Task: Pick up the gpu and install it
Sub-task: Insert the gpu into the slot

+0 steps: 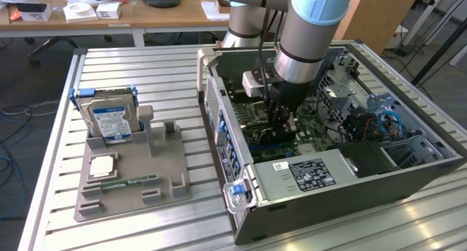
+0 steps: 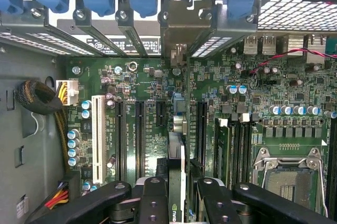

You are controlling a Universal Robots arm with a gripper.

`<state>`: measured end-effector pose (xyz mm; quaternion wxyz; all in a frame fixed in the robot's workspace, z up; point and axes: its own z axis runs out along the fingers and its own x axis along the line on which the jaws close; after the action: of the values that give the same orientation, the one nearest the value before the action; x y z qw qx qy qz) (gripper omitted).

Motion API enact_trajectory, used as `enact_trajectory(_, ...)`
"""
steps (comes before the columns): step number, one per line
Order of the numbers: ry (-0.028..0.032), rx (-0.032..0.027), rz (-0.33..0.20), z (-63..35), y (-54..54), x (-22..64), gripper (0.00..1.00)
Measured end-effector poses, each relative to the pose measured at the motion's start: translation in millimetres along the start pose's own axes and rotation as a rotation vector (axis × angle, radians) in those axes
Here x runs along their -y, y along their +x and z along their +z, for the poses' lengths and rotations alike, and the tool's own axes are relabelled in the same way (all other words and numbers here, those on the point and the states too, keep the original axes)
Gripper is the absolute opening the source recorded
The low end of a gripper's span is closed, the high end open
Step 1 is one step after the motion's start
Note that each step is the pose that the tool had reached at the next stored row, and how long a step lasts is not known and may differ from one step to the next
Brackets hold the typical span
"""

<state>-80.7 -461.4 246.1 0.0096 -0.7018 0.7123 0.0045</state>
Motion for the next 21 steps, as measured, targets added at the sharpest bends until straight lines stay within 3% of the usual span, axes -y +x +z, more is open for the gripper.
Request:
enact_trajectory(7, 0.0001, 0.0000, 0.000, 0.0, 0.0, 0.0, 0.26)
enact_trajectory(9, 0.0001, 0.0001, 0.000, 0.0, 0.0, 0.0, 0.28)
enact_trajectory(10, 0.0000, 0.0001, 0.000, 0.0, 0.0, 0.0, 0.34)
enact_trajectory(16, 0.0000, 0.0000, 0.000, -0.2, 0.0, 0.0, 0.34)
enact_trajectory(21, -0.0001, -0.0001, 0.000, -9.6, -0.2, 0.2, 0.34)
